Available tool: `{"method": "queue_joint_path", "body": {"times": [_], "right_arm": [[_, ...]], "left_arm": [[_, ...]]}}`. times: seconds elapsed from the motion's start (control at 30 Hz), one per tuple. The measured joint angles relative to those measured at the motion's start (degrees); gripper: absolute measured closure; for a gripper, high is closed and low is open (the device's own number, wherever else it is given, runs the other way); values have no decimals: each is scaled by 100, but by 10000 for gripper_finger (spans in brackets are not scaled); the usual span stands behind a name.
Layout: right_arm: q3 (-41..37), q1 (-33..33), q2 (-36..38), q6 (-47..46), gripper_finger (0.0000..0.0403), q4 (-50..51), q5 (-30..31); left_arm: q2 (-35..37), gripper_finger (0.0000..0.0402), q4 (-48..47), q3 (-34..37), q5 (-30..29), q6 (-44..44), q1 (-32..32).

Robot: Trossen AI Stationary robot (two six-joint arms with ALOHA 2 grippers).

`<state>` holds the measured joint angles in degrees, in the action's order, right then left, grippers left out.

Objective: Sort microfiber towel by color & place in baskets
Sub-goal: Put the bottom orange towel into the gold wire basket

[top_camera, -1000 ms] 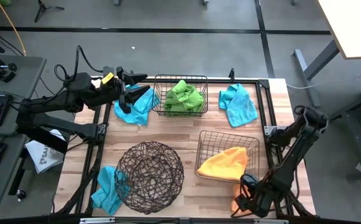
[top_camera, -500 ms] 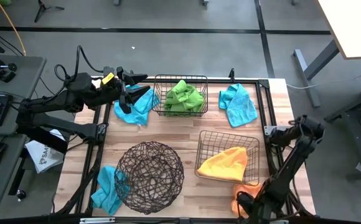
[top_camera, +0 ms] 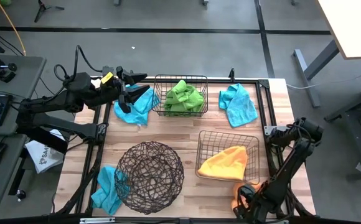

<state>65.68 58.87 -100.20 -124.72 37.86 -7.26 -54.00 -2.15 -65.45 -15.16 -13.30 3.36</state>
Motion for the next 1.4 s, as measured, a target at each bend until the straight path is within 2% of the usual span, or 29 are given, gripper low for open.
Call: {"method": "queue_joint_path", "body": {"times": [0.17,0.33,0.4,0.5,0.63,0.67,0.7,0.87,1.07,1.17,1.4], "right_arm": [[5,0,-192,-140,114,167,-57],[5,2,-420,-72,116,-215,-132],[5,1,-441,-1,129,-281,-138],[76,1,-444,78,193,-173,-226],[371,7,-444,447,361,242,-133],[457,7,-444,589,381,353,-73],[566,6,-446,662,382,471,-77],[1387,2,-343,1986,398,919,-12],[2494,-194,175,4561,400,1227,168],[3032,-463,562,5435,401,1769,869],[4096,-967,1523,6187,402,3808,3700]], "left_arm": [[0,140,-11,0,0,0,0],[0,140,-18,0,0,2,0],[0,140,-16,0,0,2,0],[0,140,-16,0,0,12,0],[0,140,-16,0,0,135,0],[0,140,-16,0,0,144,0],[0,140,-16,0,0,144,0],[0,140,-11,0,-1,144,0],[0,140,106,0,-2,149,0],[0,140,249,0,-2,155,0],[0,140,350,-2,-1,151,0]]}}
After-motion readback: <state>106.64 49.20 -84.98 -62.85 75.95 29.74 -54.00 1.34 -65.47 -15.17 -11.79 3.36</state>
